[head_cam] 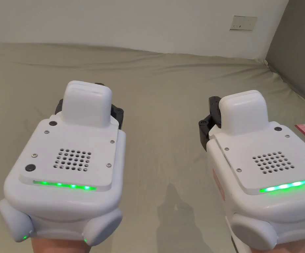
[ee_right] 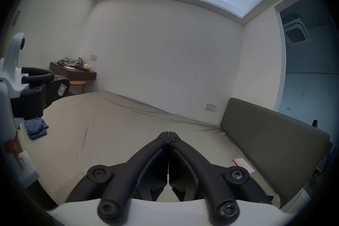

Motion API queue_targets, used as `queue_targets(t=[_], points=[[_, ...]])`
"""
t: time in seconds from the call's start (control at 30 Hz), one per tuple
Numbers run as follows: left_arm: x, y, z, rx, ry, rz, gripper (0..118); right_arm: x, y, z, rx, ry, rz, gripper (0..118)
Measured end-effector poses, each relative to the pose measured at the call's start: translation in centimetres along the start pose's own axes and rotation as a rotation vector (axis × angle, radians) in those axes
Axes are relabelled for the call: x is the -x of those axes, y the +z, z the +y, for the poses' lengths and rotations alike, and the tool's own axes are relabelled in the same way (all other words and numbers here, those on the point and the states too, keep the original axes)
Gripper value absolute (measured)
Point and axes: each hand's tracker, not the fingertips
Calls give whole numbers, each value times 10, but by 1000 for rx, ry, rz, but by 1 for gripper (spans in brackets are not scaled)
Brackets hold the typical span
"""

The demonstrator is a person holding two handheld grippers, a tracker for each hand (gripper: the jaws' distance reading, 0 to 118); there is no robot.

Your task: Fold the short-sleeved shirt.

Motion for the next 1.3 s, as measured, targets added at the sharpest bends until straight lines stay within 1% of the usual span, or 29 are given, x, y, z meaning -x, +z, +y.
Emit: queue_targets(t=[0.03,0.1,0.27,0.5,0.7,0.8,0.83,0.87,0.9,0.93,0.97,1.0,1.07,1.1,1.13,1.2,1.3], points=[[0,0,-1,-2,-24,6,0,2,0,0,-4,11,-3,2],[1,0,-1,-3,-27,3,0,5,0,1,-16,20,-9,2],[8,0,2,-11,-10,-4,0,8,-1,4,-46,-30,-6,2],[15,-5,-1,2,24,23,0,13,-3,1,-45,-22,-17,2],[14,-6,-2,-1,12,11,0,15,-6,-2,-52,-18,-20,3],[13,-6,-2,-3,1,10,0,16,-9,-4,-61,-9,-42,4],[13,-8,-2,4,-3,11,0,16,-9,-4,-66,-3,-49,8],[13,-9,-3,7,-3,11,0,15,-9,-5,-70,-1,-46,19],[13,-10,-4,8,-2,12,0,15,-10,-5,-70,1,-44,38],[14,-10,-5,10,-2,15,0,14,-10,-5,-66,5,-46,75],[14,-11,-5,12,-2,21,6,14,-12,-5,-57,5,-31,97],[14,-11,-6,10,-2,26,22,14,-12,-5,-58,5,-25,109],[14,-12,-6,22,-6,19,84,15,-11,-6,-67,10,-23,110],[14,-14,-6,34,-9,14,109,17,-12,-5,-64,17,-32,111],[14,-14,-7,36,-12,19,117,18,-13,-4,-54,22,-45,111],[15,-11,-7,30,-35,49,118,16,-13,-4,-38,8,-42,111],[16,-8,-6,32,-29,38,118,7,-17,0,47,-123,48,111]])
